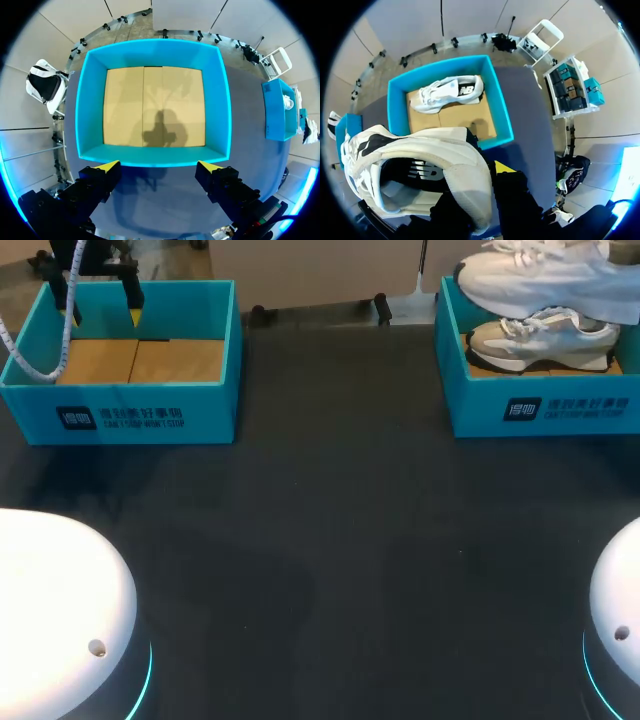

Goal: Take the shoe out of the shoebox, open the shoe tongue, remove and reinsert the insole, then place the shoe into the shoebox

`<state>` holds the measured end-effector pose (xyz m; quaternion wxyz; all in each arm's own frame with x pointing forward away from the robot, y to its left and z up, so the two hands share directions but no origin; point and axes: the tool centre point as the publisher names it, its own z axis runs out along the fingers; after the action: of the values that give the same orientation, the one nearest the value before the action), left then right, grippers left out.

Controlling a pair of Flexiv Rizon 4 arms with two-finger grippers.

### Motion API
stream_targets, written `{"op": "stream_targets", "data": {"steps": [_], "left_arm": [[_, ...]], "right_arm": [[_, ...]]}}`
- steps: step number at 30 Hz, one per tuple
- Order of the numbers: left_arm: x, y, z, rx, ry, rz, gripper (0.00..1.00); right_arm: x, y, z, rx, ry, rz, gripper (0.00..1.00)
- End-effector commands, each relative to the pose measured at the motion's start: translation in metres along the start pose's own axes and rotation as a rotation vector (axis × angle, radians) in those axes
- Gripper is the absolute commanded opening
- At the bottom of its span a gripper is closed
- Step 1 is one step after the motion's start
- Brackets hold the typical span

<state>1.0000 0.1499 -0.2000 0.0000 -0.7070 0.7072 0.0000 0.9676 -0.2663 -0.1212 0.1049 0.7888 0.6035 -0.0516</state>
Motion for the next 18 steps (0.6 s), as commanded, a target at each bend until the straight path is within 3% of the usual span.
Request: {"op": "stream_targets", "data": {"steps": [1,6,18], "left_arm": [[0.0,0.0,0.0,0.0,0.0,0.0,1.0],[0.0,0.0,0.0,0.0,0.0,0.0,1.0],[0.0,0.0,0.0,0.0,0.0,0.0,1.0]], "right_arm": [[-0.003,-0.042,-0.026,-0.093,0.0,0.01,0.0],[0.01,-0.073,-0.039,-0.095,-0.027,0.017,0.0],[0.01,-0.073,-0.039,-0.095,-0.027,0.017,0.0]]}}
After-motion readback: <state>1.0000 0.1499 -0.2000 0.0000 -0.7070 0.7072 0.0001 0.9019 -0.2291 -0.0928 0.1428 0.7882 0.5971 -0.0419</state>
